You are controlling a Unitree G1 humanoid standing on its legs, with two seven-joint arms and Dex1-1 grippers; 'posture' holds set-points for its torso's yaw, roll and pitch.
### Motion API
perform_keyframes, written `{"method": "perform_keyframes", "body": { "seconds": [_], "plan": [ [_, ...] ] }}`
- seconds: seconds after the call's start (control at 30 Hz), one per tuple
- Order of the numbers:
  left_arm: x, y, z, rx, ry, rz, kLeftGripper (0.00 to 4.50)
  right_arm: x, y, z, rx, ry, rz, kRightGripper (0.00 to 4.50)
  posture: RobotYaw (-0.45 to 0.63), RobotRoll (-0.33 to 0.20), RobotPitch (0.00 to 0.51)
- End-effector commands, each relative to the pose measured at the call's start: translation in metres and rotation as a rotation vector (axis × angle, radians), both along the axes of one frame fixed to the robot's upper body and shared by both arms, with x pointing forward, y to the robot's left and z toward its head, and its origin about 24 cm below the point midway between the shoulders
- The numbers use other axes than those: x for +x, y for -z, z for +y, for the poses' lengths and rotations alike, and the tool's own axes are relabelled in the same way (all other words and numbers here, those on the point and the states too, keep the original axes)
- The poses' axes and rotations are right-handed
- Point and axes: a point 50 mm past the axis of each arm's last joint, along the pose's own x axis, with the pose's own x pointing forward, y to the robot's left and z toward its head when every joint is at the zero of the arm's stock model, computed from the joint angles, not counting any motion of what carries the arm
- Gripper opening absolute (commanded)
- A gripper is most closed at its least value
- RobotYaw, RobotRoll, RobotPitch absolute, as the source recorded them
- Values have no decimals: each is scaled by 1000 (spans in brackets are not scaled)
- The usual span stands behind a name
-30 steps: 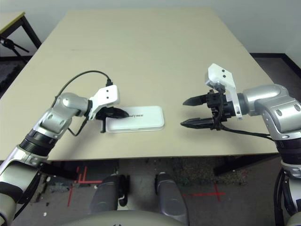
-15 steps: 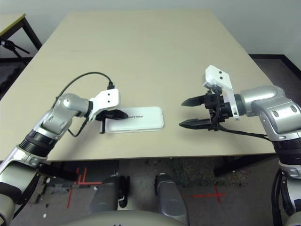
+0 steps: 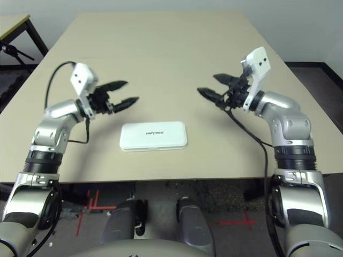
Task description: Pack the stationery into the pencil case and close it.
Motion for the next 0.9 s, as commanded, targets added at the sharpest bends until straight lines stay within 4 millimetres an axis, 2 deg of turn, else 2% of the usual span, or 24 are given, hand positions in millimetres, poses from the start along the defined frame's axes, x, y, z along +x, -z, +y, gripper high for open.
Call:
{"method": "perform_keyframes", "body": {
  "seconds": [0.03, 0.2, 0.33, 0.67, 0.9],
  "plan": [
    [5, 13, 31, -77, -204, 1, 4472, 5, 7, -26, 22, 272, -57, 4500, -89, 0, 86],
    [5, 24, 65, -139, -443, -11, 4472, -1, 28, -61, 63, 592, -62, 4500, -96, 0, 87],
    [4, 26, 73, -163, -529, -33, 4472, -8, 43, -77, 89, 741, -41, 4500, -98, 0, 89],
    [4, 30, 69, -173, -547, -49, 4472, -7, 48, -79, 89, 733, -31, 4500, -94, 0, 98],
    [4, 28, 69, -158, -533, -49, 4472, -7, 55, -73, 93, 704, -14, 4500, -97, 0, 106]
  ]
}}
